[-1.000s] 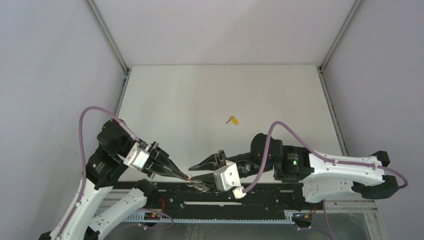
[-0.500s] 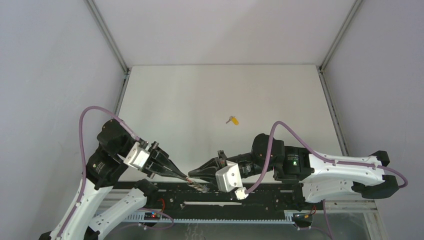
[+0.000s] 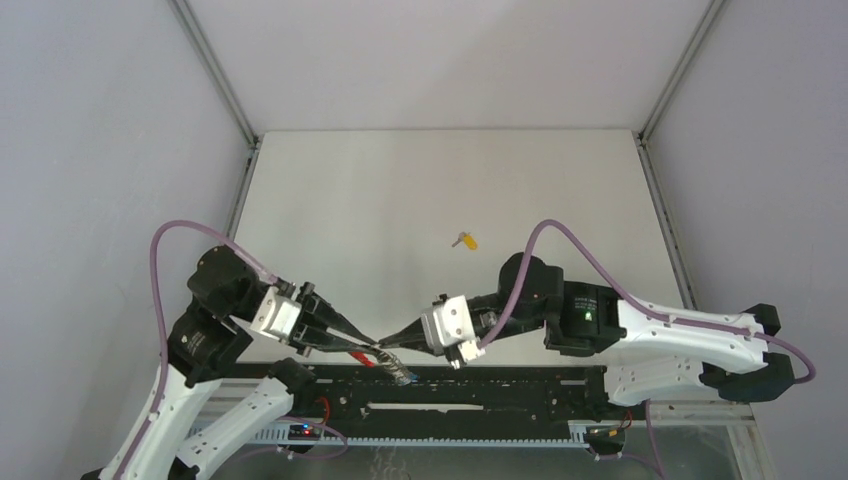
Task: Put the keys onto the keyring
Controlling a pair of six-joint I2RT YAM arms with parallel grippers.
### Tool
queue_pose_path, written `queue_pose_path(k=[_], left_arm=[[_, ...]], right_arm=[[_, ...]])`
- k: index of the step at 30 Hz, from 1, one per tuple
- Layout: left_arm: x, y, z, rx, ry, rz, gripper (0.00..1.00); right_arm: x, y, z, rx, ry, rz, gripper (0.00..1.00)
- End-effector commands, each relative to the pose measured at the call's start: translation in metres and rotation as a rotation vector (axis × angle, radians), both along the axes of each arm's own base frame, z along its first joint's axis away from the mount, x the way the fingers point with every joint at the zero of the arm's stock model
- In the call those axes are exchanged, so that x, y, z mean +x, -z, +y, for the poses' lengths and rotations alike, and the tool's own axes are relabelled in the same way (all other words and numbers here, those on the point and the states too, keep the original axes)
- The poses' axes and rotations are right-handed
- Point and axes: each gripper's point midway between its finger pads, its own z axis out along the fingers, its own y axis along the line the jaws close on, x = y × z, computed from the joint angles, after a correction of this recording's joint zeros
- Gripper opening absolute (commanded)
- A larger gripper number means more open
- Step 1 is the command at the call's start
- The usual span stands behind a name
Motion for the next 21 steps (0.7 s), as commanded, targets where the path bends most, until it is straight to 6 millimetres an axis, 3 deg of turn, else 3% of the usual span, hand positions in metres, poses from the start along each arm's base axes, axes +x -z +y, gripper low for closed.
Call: queue_pose_path(k=[1,6,9,16,21], left_arm=[[0.025,0.004,-0.005,-0.020,-0.159,-0.049,0.18],[0.034,0.011,-0.002,0.001,-0.248,-0.056,0.46],[0.036,0.019,0.003,0.029,-0.291,-0.089,0.53],[0.051,0.036,0.017,0.082,-0.442,-0.144,0.53],[0.047,0.040,0.024,0.082,-0.477,-0.151,0.41]], right_arm=[[0.009,0.009,0.001,-0.092,0.033,0.242,0.00],[0.015,0.030,0.008,-0.146,0.075,0.352,0.00],[0.023,0.040,0.010,-0.169,0.134,0.403,0.00],[0.040,0.040,0.008,-0.129,0.237,0.440,0.00],[0.034,0.036,0.009,-0.003,0.198,0.464,0.00]])
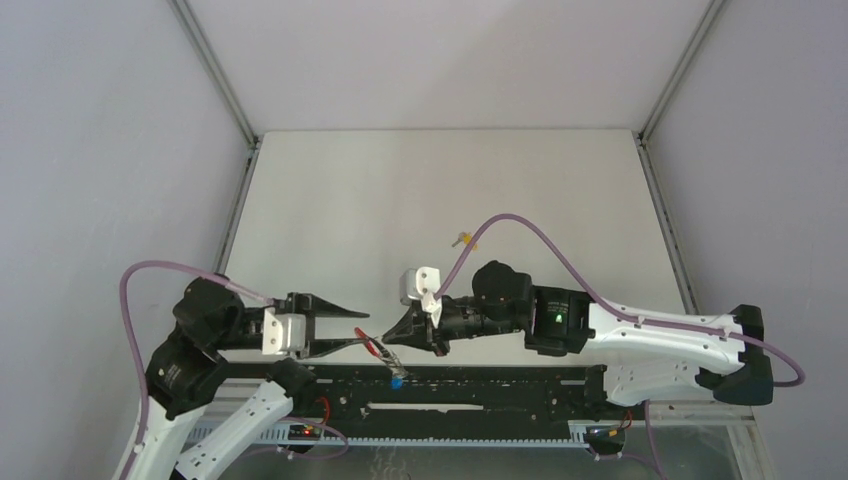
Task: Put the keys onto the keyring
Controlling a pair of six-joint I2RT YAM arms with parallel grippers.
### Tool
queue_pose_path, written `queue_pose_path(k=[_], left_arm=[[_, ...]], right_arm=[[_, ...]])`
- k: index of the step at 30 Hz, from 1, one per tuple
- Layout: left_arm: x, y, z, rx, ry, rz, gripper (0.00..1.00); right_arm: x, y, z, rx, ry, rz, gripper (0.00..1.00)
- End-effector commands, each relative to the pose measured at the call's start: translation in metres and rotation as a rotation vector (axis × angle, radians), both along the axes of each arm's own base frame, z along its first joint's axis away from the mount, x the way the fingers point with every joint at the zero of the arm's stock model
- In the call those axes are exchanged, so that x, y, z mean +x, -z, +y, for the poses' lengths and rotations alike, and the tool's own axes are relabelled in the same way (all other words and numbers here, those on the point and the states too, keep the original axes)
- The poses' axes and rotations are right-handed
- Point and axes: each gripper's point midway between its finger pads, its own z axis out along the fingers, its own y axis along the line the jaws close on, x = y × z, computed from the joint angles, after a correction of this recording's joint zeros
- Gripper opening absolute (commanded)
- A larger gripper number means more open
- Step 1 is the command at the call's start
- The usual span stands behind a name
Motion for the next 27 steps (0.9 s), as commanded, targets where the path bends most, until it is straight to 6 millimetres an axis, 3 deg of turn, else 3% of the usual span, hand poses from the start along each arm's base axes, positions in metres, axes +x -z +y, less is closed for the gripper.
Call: queue_pose_path(k=[1,4,8,14,27], left_arm=[[0.002,0.007,0.008,0.018,-0.054,-0.017,0.38],[-0.008,0.011,0.007,0.028,-0.007,0.027,0.33],[-0.020,0.021,0.006,0.064,0.060,0.087,0.35],[-0.012,0.027,0.003,0.093,0.053,0.109,0.46],[0.002,0.022,0.001,0.105,0.015,0.061,0.39]], right_arm=[[0.000,-0.038,-0.001,0.214,0.028,0.008,0.00],[0.000,-0.040,0.000,0.241,0.030,0.013,0.00],[0.000,-0.041,0.000,0.246,0.034,0.016,0.00],[-0.002,-0.038,0.003,0.228,0.023,0.023,0.00],[0.010,-0.019,0.005,-0.084,0.055,0.033,0.00]])
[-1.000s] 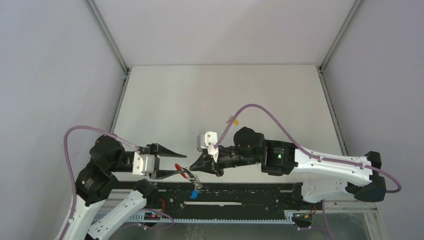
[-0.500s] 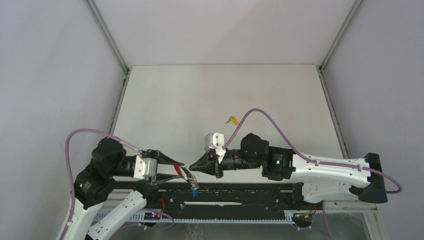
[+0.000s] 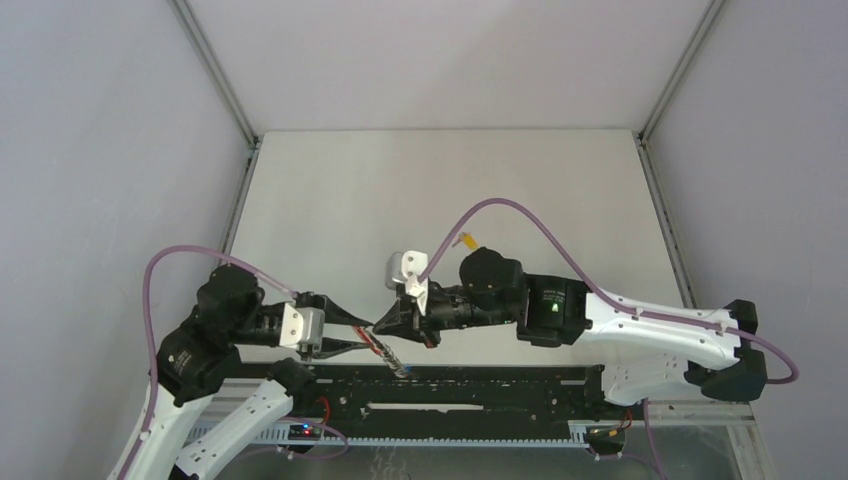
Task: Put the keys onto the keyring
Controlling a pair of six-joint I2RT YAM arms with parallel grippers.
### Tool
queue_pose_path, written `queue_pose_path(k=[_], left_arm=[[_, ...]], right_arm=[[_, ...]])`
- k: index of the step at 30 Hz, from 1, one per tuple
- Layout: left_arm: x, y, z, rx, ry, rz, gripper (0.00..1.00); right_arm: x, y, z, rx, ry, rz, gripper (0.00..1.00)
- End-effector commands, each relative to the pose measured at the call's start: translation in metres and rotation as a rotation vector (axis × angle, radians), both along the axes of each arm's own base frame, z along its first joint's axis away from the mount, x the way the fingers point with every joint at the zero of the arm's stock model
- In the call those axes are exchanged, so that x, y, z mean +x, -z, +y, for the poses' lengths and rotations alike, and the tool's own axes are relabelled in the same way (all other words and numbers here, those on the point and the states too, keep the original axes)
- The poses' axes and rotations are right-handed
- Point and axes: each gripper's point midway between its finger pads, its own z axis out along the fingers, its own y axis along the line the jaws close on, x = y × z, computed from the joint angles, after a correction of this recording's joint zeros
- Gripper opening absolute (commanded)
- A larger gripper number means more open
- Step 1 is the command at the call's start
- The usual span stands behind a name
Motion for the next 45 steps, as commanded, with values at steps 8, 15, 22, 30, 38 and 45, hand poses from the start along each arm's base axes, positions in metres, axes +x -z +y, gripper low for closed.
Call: queue_pose_path(k=[8,15,22,30,38,45], left_arm=[[0.007,-0.011,0.001,0.011,-0.009,-0.086,0.36],[0.008,-0.011,0.001,0.013,0.001,-0.100,0.29],[0.007,0.002,-0.001,0.035,0.030,-0.079,0.27],[0.010,0.003,-0.005,0.034,0.050,-0.079,0.30],[0.009,0.010,-0.005,0.044,0.056,-0.067,0.01],[0.016,0.015,-0.003,0.053,0.016,-0.095,0.00]], right_arm=[[0.010,0.016,-0.005,-0.340,0.023,0.014,0.00],[0.009,0.021,-0.007,-0.444,0.022,0.011,0.00],[0.004,0.015,-0.001,-0.435,0.003,0.015,0.00],[0.005,0.015,0.005,-0.456,-0.001,0.019,0.00],[0.007,0.008,0.012,-0.431,0.006,0.027,0.00],[0.016,-0.016,0.013,-0.324,0.043,0.094,0.14]])
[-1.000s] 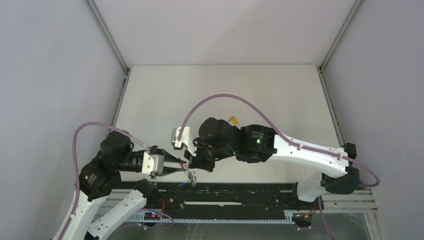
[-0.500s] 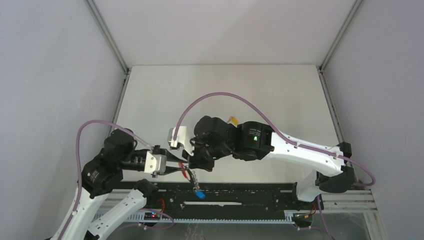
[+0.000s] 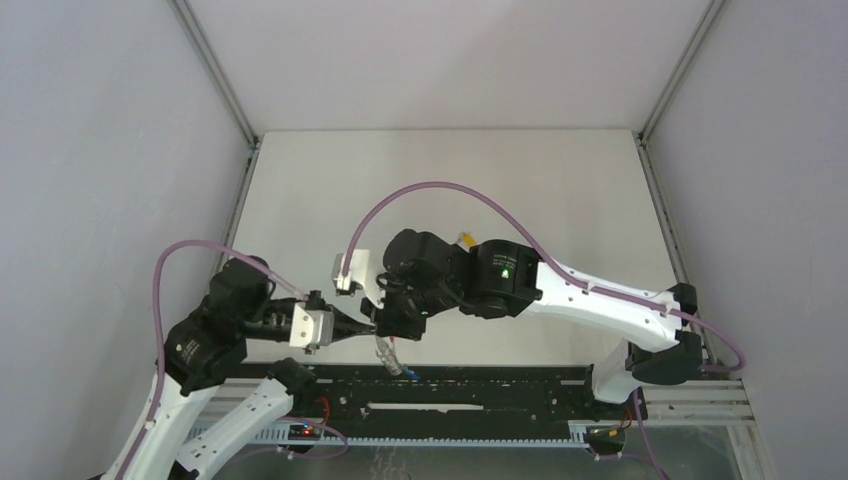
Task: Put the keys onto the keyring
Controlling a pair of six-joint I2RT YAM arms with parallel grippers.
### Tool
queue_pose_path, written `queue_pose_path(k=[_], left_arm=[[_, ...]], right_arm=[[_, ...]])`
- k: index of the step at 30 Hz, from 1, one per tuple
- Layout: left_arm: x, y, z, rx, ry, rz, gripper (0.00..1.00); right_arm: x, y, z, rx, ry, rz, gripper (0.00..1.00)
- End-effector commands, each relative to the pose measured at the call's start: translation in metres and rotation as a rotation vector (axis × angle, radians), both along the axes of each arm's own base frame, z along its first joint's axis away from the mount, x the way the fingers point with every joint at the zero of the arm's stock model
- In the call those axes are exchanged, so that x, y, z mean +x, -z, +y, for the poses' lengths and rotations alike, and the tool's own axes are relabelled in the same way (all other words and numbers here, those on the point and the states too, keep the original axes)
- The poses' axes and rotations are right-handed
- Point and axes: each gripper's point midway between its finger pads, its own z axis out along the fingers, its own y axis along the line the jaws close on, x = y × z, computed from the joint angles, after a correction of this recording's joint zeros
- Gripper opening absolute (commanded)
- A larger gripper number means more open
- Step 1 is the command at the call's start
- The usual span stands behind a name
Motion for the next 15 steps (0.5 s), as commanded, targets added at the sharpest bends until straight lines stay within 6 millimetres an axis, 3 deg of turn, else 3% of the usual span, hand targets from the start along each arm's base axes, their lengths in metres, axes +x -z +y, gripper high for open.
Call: queue_pose_path(k=[1,4,6,11,15], left_arm=[[0.008,-0.003,-0.003,-0.031,-0.031,-0.028,0.00],[0.007,-0.021,-0.009,-0.129,-0.048,0.010,0.00],[0.003,-0.036,-0.014,-0.210,-0.038,0.041,0.00],[-0.008,-0.064,-0.021,-0.333,0.010,0.164,0.00],[-0.011,-0.085,-0.025,-0.383,0.040,0.212,0.00]], right_arm=[[0.005,-0.047,0.006,0.220,0.029,0.038,0.20],[0.007,-0.070,-0.009,0.396,0.037,0.042,0.38],[0.008,-0.086,-0.017,0.526,0.034,0.041,0.43],[0.009,-0.090,-0.040,0.689,0.045,0.011,0.48],[0.007,-0.090,-0.043,0.792,0.029,0.016,0.48]])
